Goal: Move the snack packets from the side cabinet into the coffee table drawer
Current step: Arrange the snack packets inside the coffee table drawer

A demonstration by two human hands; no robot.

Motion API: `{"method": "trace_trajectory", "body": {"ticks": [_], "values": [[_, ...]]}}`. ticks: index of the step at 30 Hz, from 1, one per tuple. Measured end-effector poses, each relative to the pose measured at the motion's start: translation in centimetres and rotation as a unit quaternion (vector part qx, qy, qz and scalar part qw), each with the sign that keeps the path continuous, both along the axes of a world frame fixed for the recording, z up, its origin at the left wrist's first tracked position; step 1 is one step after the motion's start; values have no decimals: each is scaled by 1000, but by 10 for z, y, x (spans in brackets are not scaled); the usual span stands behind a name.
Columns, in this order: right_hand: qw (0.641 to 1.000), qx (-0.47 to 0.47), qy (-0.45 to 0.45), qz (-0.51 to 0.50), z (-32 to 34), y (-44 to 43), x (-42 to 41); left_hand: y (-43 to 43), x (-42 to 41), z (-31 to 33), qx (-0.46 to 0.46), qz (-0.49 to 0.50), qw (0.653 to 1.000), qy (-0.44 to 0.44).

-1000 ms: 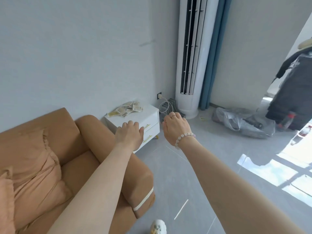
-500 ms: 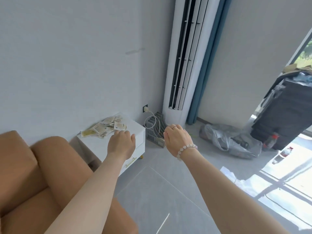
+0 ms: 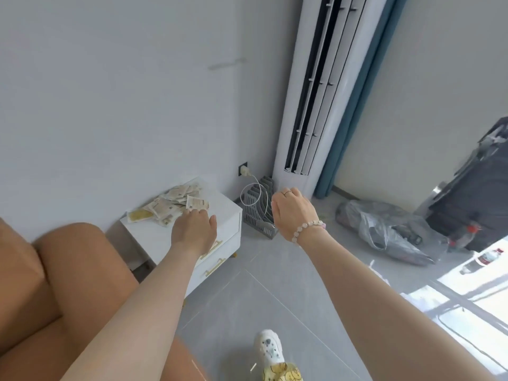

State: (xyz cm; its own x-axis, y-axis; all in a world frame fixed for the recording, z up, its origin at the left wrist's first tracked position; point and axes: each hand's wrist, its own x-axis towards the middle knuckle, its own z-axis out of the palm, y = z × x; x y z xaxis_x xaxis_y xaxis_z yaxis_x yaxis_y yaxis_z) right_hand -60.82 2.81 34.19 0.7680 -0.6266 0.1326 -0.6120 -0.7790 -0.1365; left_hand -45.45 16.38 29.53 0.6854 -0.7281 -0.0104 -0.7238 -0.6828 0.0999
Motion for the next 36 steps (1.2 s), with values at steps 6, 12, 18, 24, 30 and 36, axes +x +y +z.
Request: {"method": "trace_trajectory", "body": {"ticks": [6,12,18,24,30,36], "values": [[995,7,42,89,-26,-53,72,-41,57,-15,25,63,998,-7],[993,19,66,99,-39,-145,131,-119,104,-27,54,95,994,5],[988,48,65,128,-53,-213,198,-160,147,-34,63,146,987,5],[964,93,98,229,-69,-196,268,-135,191,-45,92,230,969,13],[956,83,134,246,-97,-206,326,-129,248,-72,145,260,954,35],[952,89,183,229,-133,-223,393,-132,317,-118,140,267,949,94]]}}
